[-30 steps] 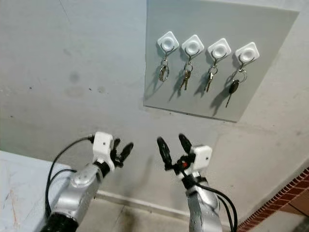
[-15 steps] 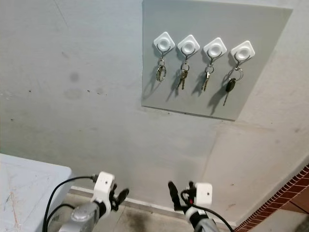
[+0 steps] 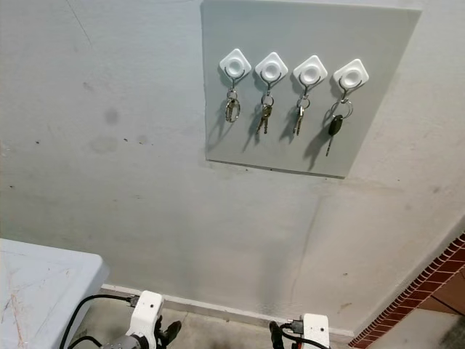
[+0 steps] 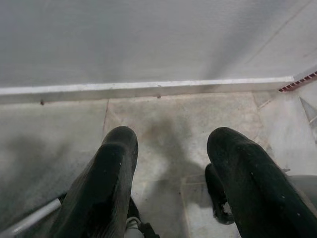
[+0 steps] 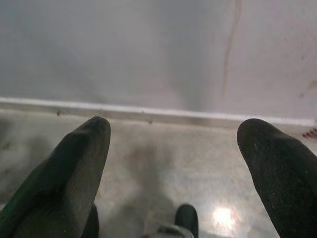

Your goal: Hang keys on a hook

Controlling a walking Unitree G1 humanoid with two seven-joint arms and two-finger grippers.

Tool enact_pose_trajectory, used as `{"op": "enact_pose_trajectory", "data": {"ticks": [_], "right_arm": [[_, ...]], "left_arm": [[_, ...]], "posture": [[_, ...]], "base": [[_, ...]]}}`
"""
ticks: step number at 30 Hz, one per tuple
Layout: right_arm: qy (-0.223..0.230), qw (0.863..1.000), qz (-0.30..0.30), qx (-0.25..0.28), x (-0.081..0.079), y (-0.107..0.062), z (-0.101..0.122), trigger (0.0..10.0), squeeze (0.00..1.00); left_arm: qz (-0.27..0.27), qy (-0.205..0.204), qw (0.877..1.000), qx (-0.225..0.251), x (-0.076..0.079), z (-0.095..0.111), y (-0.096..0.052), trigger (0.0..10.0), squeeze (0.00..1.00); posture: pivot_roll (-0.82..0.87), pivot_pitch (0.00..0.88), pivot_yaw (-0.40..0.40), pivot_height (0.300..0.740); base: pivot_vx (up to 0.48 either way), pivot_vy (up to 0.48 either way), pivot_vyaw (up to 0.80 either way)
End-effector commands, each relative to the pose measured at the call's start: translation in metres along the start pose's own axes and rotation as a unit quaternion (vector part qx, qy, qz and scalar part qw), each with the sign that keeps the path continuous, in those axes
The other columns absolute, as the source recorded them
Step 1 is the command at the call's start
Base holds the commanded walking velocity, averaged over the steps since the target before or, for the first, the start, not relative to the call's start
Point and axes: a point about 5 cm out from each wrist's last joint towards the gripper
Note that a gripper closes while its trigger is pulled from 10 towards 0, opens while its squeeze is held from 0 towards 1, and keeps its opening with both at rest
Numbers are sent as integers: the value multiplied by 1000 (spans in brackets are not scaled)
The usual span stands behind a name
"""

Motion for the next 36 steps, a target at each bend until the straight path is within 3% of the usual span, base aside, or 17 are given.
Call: {"op": "enact_pose_trajectory", "data": {"ticks": [1, 2, 6, 7, 8, 9, 10, 17, 36], "right_arm": [[-2, 999, -15, -41, 5, -6, -15, 9490, 1000], [-8, 999, -12, -47, 5, -8, -17, 10000, 1000], [-14, 998, -11, -64, 4, -10, -24, 9922, 1000], [-12, 996, -20, -85, 5, -14, -31, 10000, 871], [-8, 995, -24, -93, 5, -15, -34, 10000, 90], [-5, 995, -26, -98, 5, -15, -35, 10000, 90], [0, 994, -25, -104, 4, -16, -37, 10000, 0], [-17, 992, -24, -125, -3, -16, -42, 10000, 0], [-27, 990, -30, -134, -3, -15, -42, 10000, 0]], "left_arm": [[44, -34, 998, -7, -19, -10, -8, 10000, 0], [49, -37, 998, -9, -21, -12, -9, 10000, 0], [59, -48, 997, -13, -25, -18, -12, 10000, 0], [72, -59, 995, -20, -30, -26, -16, 10000, 0], [77, -61, 995, -26, -32, -30, -18, 10000, 0], [80, -61, 994, -30, -34, -33, -19, 10000, 0], [81, -59, 994, -36, -34, -36, -20, 10000, 0], [76, -54, 995, -38, -33, -38, -21, 10000, 0], [46, -19, 998, -41, -21, -30, -14, 10000, 0]], "posture": [[-92, 0, 19, 740], [-86, 0, 18, 740], [-81, 0, 15, 740], [-79, 0, 16, 740], [-79, 0, 16, 740], [-79, 0, 16, 740], [-79, 0, 16, 740], [-78, 0, 18, 740], [-83, 0, 25, 740]], "base": [[0, 0, 0], [0, 0, 0], [0, 0, 0], [0, 0, 0], [0, 0, 0], [0, 0, 0], [0, 0, 0], [0, 0, 0], [0, -17, 0]]}}
Point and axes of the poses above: a point about 5 cm out from each wrist's last joint towards the gripper, its own y axis pointing out of the wrist towards the gripper, its own z axis along the axis of the wrist's last joint, x = y × z, and after that the axes turned 6 degrees about -y, right-handed
